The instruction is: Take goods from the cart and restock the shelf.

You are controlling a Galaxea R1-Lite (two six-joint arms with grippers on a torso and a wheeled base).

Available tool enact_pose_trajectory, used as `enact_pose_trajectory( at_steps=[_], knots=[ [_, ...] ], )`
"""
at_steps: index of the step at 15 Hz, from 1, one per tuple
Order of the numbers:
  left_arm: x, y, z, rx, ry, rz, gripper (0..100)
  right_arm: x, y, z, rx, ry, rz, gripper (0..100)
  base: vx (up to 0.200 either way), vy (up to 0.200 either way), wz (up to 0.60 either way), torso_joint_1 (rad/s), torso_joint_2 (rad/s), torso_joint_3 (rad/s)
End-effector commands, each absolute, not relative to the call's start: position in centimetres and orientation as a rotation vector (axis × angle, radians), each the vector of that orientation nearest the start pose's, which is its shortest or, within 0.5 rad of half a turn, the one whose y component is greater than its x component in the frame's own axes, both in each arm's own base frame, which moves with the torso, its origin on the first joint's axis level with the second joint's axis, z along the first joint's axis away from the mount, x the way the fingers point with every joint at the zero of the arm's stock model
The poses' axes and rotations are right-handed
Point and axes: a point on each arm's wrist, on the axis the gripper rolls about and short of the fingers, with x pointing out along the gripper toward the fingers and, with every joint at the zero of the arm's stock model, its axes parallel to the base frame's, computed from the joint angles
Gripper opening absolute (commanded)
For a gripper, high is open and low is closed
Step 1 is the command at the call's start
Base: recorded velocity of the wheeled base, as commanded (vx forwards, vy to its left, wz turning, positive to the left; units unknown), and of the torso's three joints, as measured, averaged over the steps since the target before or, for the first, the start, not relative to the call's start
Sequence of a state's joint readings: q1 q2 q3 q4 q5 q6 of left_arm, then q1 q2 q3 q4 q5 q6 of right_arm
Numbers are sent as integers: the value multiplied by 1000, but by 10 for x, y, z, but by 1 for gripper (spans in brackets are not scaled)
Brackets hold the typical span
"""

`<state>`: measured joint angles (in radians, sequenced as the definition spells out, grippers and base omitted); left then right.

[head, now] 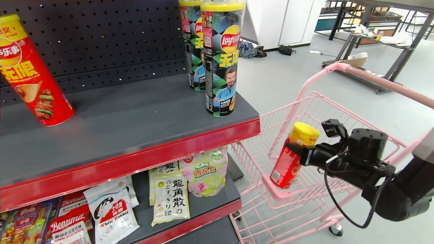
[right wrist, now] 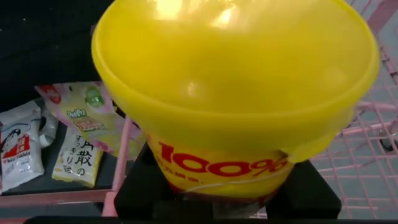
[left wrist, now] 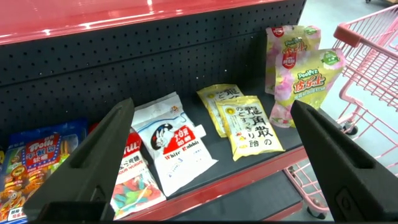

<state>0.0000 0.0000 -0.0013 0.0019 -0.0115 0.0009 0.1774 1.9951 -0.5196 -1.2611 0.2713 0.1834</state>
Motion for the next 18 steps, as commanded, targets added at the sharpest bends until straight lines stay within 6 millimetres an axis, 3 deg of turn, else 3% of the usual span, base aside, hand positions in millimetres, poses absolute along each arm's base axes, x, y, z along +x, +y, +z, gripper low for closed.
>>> enact_pose_trajectory(
  at_steps=[1, 2, 4, 5, 8, 11, 12, 14, 18],
  knots=[
    [-23, 0, 76, -2, 2, -12, 100, 277, 54, 209, 137, 54, 439, 0, 0, 0, 0, 0, 0, 0],
    [-23, 0, 75, -2, 3, -12, 100, 261, 47, 237, 115, 32, 424, 0, 0, 0, 0, 0, 0, 0],
    [-23, 0, 76, -2, 2, -14, 100, 234, 37, 271, 48, -24, 401, 0, 0, 0, 0, 0, 0, 0],
    [-23, 0, 76, 0, 2, -14, 100, 206, 29, 289, 30, -38, 370, 0, 0, 0, 0, 0, 0, 0],
    [-23, 0, 76, 0, 2, -15, 100, 124, 14, 303, -10, 132, 229, 0, 0, 0, 0, 0, 0, 0],
    [-23, 0, 76, 2, 2, -17, 100, 98, 11, 298, -12, 192, 179, 0, 0, 0, 0, 0, 0, 0],
    [-23, 0, 76, 2, 2, -17, 100, 98, 11, 298, -12, 192, 179, 0, 0, 0, 0, 0, 0, 0],
    [-23, 0, 76, 3, 2, -18, 100, 99, 10, 279, -111, 242, 182, 0, 0, 0, 0, 0, 0, 0],
    [-23, 0, 76, 2, 2, -18, 100, 94, 9, 265, -118, 272, 180, 0, 0, 0, 0, 0, 0, 0]
  ],
)
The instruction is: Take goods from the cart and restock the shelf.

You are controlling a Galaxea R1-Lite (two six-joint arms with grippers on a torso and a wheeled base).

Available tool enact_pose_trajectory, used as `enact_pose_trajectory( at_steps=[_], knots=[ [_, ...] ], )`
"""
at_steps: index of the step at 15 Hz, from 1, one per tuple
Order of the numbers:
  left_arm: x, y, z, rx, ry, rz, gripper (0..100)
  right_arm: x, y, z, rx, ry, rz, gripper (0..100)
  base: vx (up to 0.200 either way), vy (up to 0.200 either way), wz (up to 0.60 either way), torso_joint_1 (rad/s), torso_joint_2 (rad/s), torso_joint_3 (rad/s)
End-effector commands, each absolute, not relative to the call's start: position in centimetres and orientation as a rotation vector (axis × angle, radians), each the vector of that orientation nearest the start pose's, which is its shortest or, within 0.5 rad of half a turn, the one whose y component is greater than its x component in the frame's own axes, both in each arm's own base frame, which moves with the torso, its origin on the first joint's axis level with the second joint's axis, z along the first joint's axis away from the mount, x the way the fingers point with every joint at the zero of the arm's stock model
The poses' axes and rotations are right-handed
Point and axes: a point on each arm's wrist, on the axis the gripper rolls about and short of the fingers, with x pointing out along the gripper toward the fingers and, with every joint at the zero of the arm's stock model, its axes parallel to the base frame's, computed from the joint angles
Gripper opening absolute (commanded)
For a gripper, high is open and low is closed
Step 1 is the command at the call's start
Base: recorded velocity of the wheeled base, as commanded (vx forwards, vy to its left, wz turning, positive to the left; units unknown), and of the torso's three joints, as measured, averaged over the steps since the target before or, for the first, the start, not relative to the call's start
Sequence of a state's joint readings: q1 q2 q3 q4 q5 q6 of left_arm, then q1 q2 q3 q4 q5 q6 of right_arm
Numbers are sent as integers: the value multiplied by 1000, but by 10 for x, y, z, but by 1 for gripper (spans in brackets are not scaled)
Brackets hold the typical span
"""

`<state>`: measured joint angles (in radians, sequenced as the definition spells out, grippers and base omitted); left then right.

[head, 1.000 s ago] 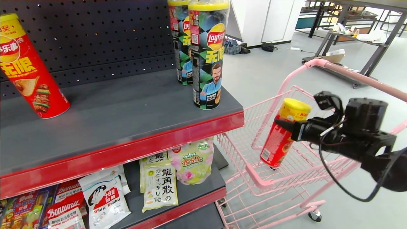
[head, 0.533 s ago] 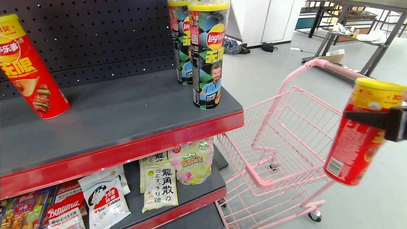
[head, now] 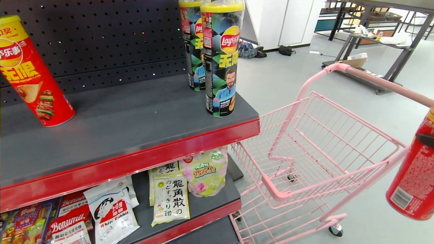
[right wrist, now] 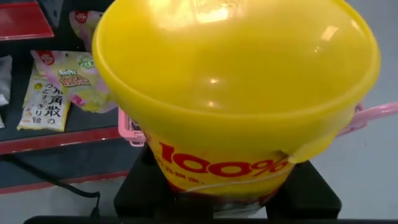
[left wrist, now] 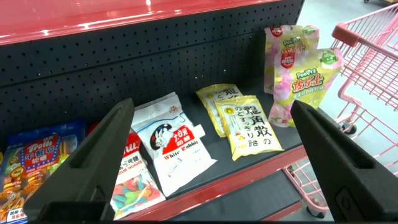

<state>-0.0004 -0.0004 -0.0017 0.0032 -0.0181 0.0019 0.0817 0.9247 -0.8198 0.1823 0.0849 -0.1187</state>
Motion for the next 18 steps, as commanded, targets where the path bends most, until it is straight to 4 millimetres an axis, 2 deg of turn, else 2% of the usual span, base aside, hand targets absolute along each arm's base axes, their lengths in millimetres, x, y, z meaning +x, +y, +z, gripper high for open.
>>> enact_pose_trajectory(
  at_steps=[1, 5, 13, 18],
  knots=[
    [-23, 0, 76, 2, 2, -18, 100, 90, 9, 262, -116, 273, 180, 0, 0, 0, 0, 0, 0, 0],
    [-23, 0, 76, 2, 2, -18, 100, 92, 10, 264, -118, 271, 184, 0, 0, 0, 0, 63, -201, -140],
    [-23, 0, 76, 2, 2, -18, 100, 93, 10, 269, -144, 254, 191, 0, 0, 0, 0, 197, -560, -365],
    [-23, 0, 76, 2, 2, -18, 100, 92, 10, 269, -161, 248, 196, 0, 0, 0, 0, 176, -434, -275]
  ],
)
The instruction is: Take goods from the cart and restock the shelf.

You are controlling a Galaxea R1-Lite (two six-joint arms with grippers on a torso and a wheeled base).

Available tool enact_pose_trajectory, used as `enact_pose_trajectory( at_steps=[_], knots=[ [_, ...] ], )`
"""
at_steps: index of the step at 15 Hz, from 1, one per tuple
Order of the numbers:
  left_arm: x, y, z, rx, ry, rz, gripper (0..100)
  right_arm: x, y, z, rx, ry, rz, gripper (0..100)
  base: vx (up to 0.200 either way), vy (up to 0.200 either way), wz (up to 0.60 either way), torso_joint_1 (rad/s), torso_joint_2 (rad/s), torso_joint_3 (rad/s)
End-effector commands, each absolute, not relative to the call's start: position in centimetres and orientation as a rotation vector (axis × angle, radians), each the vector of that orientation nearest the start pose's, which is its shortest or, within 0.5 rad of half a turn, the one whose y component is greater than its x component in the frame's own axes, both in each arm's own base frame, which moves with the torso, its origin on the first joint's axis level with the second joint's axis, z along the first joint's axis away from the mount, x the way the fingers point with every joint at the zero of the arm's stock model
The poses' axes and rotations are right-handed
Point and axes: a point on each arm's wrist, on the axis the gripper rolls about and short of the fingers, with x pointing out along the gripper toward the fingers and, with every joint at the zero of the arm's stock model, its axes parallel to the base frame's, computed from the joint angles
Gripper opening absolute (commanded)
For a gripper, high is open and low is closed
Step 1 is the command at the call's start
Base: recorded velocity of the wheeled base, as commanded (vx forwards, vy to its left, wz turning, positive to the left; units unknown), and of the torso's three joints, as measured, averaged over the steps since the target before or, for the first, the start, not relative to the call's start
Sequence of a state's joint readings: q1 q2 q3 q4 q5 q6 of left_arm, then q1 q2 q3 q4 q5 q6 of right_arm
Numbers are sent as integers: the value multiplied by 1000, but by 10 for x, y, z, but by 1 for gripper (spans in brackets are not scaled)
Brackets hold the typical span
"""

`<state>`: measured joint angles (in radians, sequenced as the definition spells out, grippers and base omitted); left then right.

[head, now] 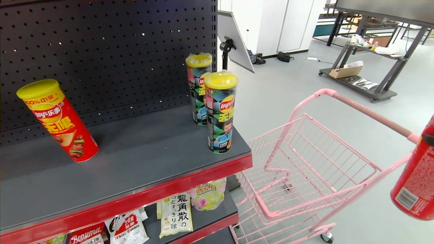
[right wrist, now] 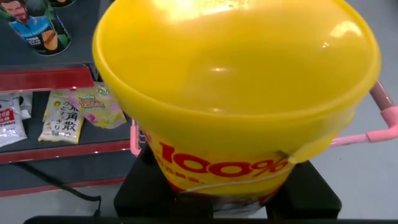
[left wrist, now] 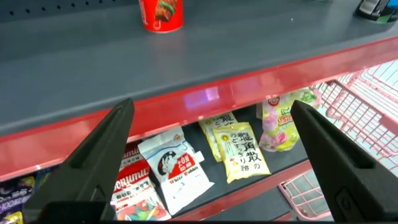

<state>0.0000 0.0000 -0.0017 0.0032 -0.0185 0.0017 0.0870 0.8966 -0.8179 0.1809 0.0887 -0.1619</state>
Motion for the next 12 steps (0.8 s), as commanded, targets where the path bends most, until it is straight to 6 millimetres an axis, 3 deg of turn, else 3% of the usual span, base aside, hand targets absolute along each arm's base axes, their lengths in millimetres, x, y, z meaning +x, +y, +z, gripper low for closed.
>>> enact_pose_trajectory(
  at_steps=[1, 5, 12],
  knots=[
    [-23, 0, 76, 2, 2, -18, 100, 92, 10, 269, -164, 248, 195, 0, 0, 0, 0, 149, -369, -227],
    [-23, 0, 76, 2, 2, -18, 100, 95, 10, 266, -201, 223, 192, 0, 0, 0, 0, 117, -284, -175],
    [-23, 0, 76, 2, 2, -18, 100, 93, 10, 257, -199, 232, 194, 0, 0, 0, 600, 12, -11, -10]
  ],
)
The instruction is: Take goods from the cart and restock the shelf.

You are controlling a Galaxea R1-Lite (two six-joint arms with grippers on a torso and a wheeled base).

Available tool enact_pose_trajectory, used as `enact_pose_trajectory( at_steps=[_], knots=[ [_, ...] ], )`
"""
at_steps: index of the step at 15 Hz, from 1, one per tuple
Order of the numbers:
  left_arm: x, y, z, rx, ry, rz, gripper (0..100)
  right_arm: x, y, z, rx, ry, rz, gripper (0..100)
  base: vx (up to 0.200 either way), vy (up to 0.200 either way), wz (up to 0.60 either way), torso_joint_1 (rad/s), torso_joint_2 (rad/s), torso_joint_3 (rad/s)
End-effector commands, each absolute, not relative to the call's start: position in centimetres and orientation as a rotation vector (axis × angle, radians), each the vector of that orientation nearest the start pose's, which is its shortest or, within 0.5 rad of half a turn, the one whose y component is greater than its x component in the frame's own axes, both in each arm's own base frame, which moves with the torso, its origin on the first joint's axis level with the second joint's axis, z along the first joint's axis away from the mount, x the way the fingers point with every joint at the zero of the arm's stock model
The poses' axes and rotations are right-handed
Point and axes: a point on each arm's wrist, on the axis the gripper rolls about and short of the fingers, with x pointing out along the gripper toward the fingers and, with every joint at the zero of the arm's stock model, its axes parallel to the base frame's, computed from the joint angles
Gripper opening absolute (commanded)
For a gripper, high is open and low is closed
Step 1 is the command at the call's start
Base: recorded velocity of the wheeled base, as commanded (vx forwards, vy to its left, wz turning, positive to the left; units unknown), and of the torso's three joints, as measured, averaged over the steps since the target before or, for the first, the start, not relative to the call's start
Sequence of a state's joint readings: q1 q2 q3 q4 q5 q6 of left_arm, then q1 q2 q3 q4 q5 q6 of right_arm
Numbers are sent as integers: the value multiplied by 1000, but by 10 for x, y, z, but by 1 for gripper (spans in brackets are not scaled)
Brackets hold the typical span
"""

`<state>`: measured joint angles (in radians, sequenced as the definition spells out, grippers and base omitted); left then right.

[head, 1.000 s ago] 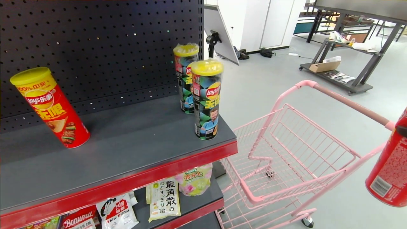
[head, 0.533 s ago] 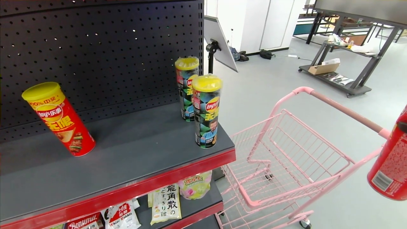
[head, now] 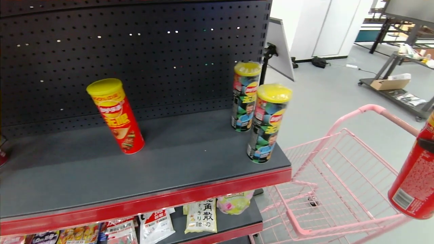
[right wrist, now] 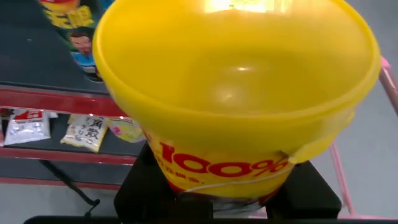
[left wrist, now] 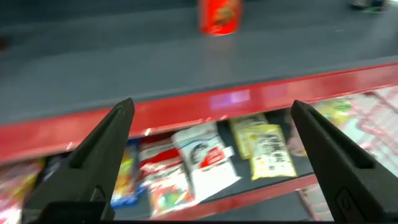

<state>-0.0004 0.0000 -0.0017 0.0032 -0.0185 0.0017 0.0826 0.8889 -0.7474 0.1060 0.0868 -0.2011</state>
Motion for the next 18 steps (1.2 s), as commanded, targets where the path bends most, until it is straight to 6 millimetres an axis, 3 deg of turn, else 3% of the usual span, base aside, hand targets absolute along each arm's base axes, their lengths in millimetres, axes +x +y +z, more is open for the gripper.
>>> enact_pose_trajectory(
  at_steps=[1, 5, 9, 18],
  knots=[
    [-23, 0, 76, 2, 2, -18, 100, 92, 9, 257, -199, 233, 191, 0, 0, 0, 0, 0, 0, 0],
    [-23, 0, 76, 2, 2, -18, 100, 74, 6, 243, -162, 207, 160, 0, 0, 0, 0, 0, 0, 0],
    [-23, 0, 76, 3, 2, -18, 100, 73, 8, 245, -100, 171, 218, 0, 0, 0, 0, 0, 0, 0],
    [-23, 0, 76, 5, 0, -20, 100, 64, 7, 227, -106, 195, 221, 0, 0, 22, 0, 0, 0, 0]
  ],
)
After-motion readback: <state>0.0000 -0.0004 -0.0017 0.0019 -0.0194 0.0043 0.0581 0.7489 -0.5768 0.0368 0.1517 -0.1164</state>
